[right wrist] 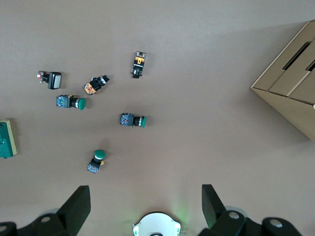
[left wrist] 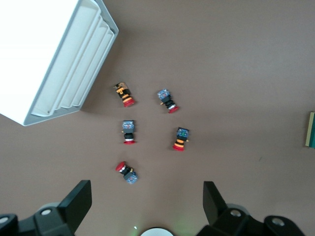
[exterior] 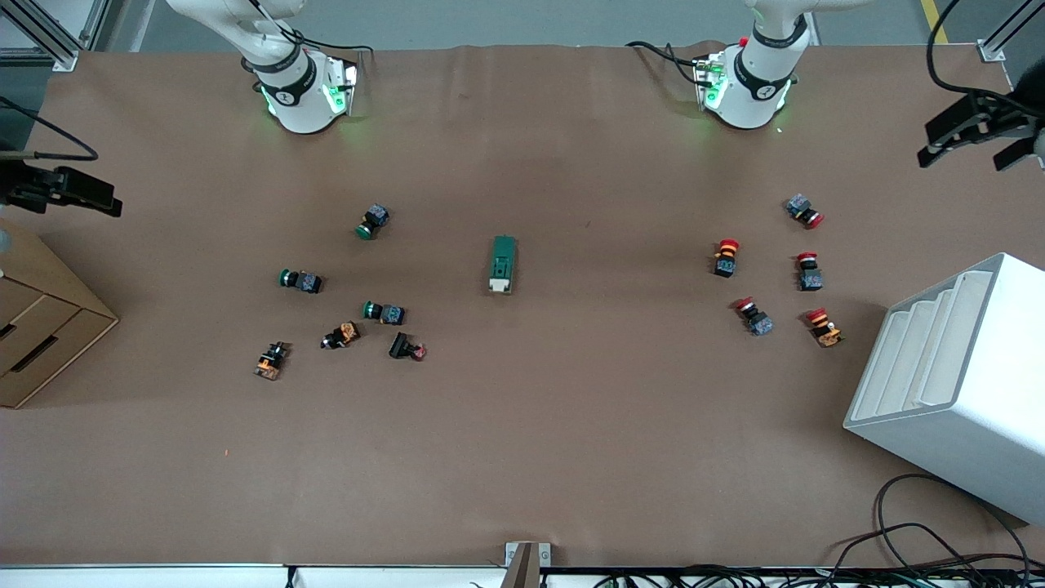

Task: Close load switch with both arms

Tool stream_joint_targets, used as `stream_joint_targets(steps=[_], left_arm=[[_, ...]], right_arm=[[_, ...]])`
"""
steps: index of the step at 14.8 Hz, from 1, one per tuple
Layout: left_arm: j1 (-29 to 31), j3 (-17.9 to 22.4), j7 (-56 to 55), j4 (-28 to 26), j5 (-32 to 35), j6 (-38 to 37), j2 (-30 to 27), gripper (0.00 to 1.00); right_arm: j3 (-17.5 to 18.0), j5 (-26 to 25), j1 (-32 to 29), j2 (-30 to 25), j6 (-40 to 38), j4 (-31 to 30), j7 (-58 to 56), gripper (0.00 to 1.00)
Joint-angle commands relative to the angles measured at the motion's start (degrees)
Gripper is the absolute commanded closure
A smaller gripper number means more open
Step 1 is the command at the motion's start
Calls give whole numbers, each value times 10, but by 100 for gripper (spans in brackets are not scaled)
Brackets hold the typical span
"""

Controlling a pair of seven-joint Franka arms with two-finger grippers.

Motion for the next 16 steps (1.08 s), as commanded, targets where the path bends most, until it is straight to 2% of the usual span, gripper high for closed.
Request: stream_joint_targets(steps=[1, 8, 16], left_arm=[[-5, -27, -30, -17, 8, 5, -19, 0], [-11, -39, -31, -12, 23, 4, -20, 0], [-21, -39, -68, -3, 23, 4, -15, 0]], right_arm=[[5, 7, -6, -55, 14, -55, 7, 0], [5, 6, -4, -146, 50, -151, 6, 0], [5, 7, -3, -156, 59, -152, 7, 0]])
